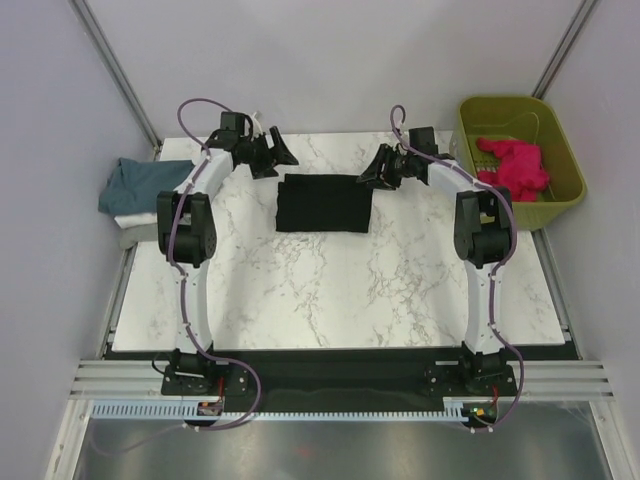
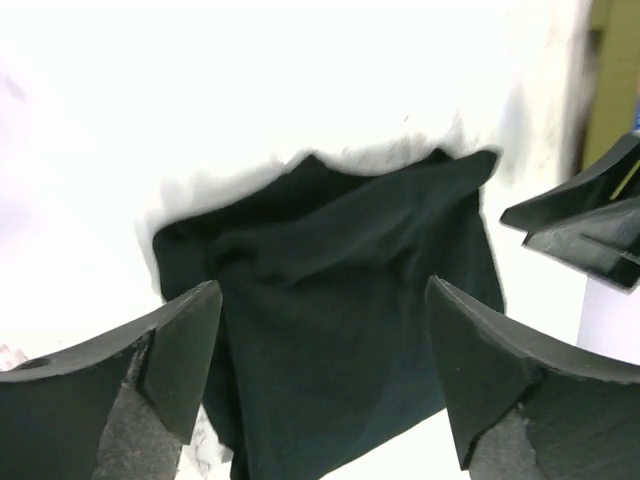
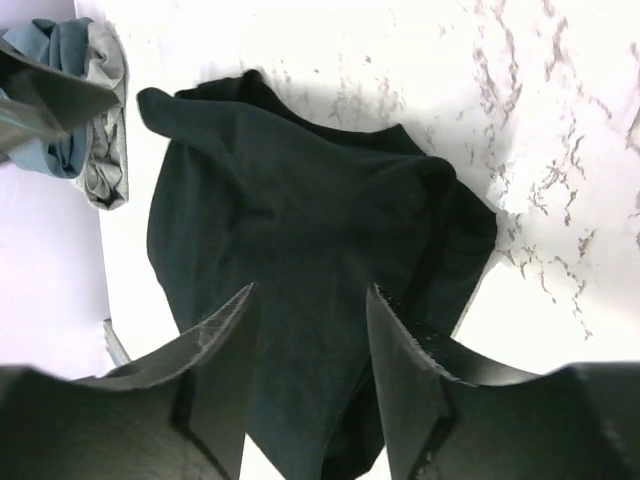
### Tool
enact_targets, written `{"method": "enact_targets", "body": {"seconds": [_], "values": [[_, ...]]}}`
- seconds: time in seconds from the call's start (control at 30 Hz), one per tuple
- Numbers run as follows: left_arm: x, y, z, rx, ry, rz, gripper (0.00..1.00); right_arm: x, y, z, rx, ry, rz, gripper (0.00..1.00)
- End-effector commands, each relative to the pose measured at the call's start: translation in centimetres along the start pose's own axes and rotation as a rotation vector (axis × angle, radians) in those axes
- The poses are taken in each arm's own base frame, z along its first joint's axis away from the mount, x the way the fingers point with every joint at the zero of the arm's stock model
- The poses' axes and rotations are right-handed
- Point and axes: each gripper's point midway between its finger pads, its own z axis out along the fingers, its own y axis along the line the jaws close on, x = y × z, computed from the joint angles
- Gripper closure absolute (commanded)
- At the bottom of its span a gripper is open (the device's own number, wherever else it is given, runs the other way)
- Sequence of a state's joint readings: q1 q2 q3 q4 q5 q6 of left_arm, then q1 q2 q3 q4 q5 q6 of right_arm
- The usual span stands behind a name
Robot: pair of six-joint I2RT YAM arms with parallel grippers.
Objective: Fold and stack the t-shirts
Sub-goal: Fold the tshirt, then neatly place the folded tshirt to the corner
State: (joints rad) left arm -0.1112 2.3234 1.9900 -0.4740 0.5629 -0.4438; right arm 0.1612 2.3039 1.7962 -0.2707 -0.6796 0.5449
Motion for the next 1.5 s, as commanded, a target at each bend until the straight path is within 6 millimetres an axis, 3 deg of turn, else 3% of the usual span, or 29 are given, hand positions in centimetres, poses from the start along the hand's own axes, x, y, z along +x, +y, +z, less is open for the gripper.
{"method": "enact_targets", "body": {"seconds": [0.0, 0.1, 0.13, 0.17, 0.2, 0.33, 0.37, 0.5, 0.63, 0.8, 0.97, 1.13, 1.27, 1.47], "values": [[-6.7, -7.5, -5.7, 0.106, -0.212, 0.208, 0.08, -5.5, 7.3, -5.0, -0.084, -0.176, -0.234, 0.45], [-5.6, -9.5, -8.6, 0.153, -0.200, 0.202, 0.09, -4.4, 7.6, -6.8, -0.042, -0.161, -0.298, 0.43], [-4.9, -9.6, -9.0, 0.167, -0.182, 0.190, 0.11, -4.2, 8.5, -8.1, -0.039, -0.170, -0.322, 0.42], [-3.4, -8.2, -9.0, 0.163, -0.141, 0.136, 0.12, -3.2, 7.8, -8.2, -0.022, -0.146, -0.312, 0.41], [-2.5, -8.5, -9.7, 0.203, -0.108, 0.107, 0.14, -2.8, 8.1, -8.7, -0.027, -0.143, -0.329, 0.41], [1.6, -5.0, -9.5, 0.286, 0.038, -0.062, 0.25, -0.7, 6.2, -8.0, -0.001, -0.080, -0.292, 0.39], [1.7, -4.6, -9.8, 0.299, 0.038, -0.071, 0.26, 0.2, 5.4, -7.8, 0.012, -0.058, -0.278, 0.38], [2.8, -5.4, -10.3, 0.362, 0.072, -0.026, 0.27, 3.0, 3.2, -6.9, 0.031, 0.034, -0.238, 0.36], [4.2, -3.9, -9.2, 0.340, 0.110, -0.059, 0.25, 4.2, 1.8, -5.9, 0.030, 0.070, -0.207, 0.34], [3.7, 0.1, -9.6, 0.284, 0.094, -0.157, 0.19, 3.2, 2.5, -4.5, -0.006, 0.064, -0.202, 0.33], [3.5, 3.7, -9.4, 0.203, 0.092, -0.143, 0.16, 1.5, 5.0, -3.4, -0.066, 0.028, -0.223, 0.33], [4.7, 7.8, -7.5, 0.056, 0.123, -0.134, 0.17, 1.9, 8.1, -1.5, -0.149, 0.044, -0.222, 0.33], [5.5, 10.2, -5.8, 0.002, 0.153, -0.128, 0.17, 3.7, 6.3, 1.3, -0.143, 0.097, -0.174, 0.33], [6.5, 11.4, -3.5, -0.006, 0.188, -0.126, 0.17, 5.3, 3.5, 3.2, -0.106, 0.139, -0.137, 0.33]]}}
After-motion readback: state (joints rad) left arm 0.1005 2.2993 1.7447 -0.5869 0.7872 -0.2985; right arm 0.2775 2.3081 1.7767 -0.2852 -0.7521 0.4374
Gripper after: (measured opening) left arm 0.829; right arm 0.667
